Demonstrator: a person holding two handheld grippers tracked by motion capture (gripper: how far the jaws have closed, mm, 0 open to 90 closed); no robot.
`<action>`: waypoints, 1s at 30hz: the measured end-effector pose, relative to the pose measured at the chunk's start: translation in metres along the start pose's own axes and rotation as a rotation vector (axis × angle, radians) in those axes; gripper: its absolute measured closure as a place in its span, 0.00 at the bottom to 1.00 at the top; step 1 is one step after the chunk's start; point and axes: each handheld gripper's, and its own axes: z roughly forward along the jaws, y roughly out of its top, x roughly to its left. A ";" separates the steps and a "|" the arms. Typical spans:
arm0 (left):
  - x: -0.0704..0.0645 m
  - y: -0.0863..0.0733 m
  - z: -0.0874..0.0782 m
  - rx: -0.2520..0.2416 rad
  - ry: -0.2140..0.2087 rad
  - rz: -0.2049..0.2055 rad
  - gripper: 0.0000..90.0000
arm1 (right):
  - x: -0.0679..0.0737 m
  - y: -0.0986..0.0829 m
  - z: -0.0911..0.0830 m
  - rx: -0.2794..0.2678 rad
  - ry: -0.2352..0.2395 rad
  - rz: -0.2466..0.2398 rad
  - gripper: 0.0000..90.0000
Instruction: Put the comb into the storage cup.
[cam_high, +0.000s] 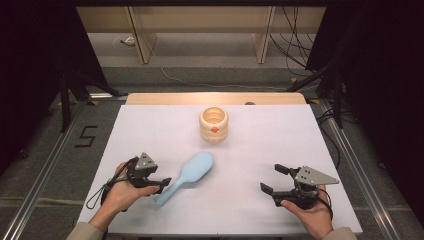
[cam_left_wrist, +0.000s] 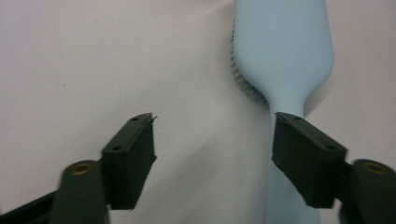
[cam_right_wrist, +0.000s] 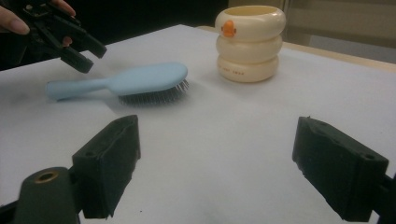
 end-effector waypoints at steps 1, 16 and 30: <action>0.000 0.000 -0.001 -0.011 -0.002 -0.015 0.19 | 0.000 0.000 0.000 -0.001 0.000 -0.002 0.18; -0.007 0.010 0.000 -0.002 0.020 0.034 0.00 | 0.000 0.000 0.000 -0.001 -0.002 -0.001 0.18; -0.024 0.026 0.019 0.108 -0.030 0.104 0.03 | -0.001 0.000 0.000 -0.002 -0.003 0.000 0.18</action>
